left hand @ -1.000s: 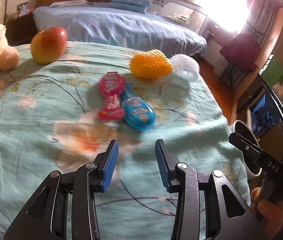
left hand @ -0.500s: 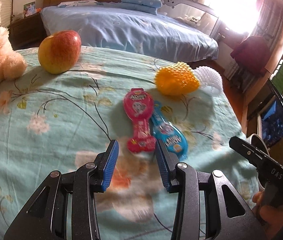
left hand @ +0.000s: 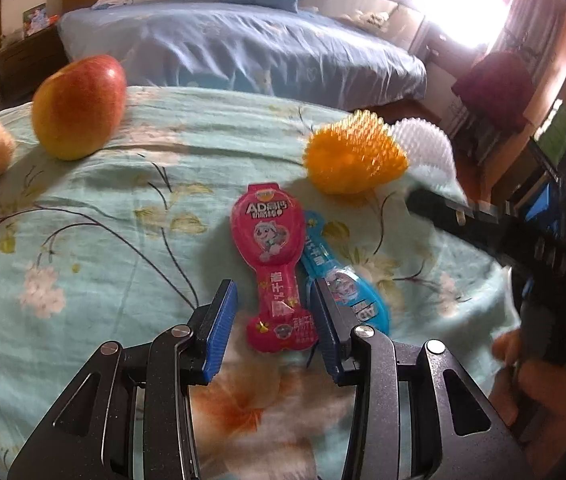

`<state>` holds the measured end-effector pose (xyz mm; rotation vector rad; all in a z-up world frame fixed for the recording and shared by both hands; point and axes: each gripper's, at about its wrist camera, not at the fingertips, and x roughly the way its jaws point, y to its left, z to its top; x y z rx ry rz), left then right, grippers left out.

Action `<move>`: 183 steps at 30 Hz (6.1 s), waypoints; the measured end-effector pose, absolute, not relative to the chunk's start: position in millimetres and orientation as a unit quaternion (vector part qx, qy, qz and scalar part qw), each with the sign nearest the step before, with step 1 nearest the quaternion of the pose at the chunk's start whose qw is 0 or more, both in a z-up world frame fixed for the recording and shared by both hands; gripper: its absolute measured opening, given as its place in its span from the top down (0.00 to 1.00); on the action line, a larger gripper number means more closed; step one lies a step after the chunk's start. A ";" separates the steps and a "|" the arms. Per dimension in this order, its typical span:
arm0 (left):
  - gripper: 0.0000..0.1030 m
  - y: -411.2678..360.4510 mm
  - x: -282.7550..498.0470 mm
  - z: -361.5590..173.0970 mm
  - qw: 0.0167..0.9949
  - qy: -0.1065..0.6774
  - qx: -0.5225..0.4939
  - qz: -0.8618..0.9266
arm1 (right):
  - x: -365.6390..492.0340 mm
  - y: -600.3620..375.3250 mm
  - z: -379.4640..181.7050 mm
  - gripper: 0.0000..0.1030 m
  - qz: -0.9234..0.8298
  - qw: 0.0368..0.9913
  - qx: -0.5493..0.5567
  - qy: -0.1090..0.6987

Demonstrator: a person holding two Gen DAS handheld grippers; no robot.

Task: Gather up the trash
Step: 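Grasp the pink candy tube with the left tool while the right tool grasps the orange foam net, then carry the pink candy tube and orange foam net over the trash bin, then open both tools to drop the tube and net into the bin, then move both open tools back over the bed toward the blue tube and white net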

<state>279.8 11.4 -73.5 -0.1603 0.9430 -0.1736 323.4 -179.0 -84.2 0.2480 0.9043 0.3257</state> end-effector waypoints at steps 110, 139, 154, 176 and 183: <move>0.81 -269.6 192.2 -43.5 0.855 0.420 0.030 -0.301 | 146.4 -422.8 -83.3 0.78 -0.073 0.897 0.148 0.410; 0.81 -287.8 195.5 -45.4 0.851 0.427 0.039 -0.304 | 154.3 -437.4 -86.9 0.78 -0.080 0.893 0.145 0.419; 0.81 -292.7 197.7 -43.2 0.846 0.430 0.033 -0.314 | 156.8 -442.4 -87.7 0.75 -0.082 0.890 0.144 0.425; 0.50 -188.5 188.4 -47.6 0.868 0.436 -0.031 -0.234 | 151.1 -407.3 -61.0 0.21 -0.044 0.907 0.144 0.393; 0.50 -129.7 188.3 -49.0 0.883 0.429 -0.058 -0.181 | 164.9 -370.8 -62.3 0.16 -0.005 0.908 0.140 0.394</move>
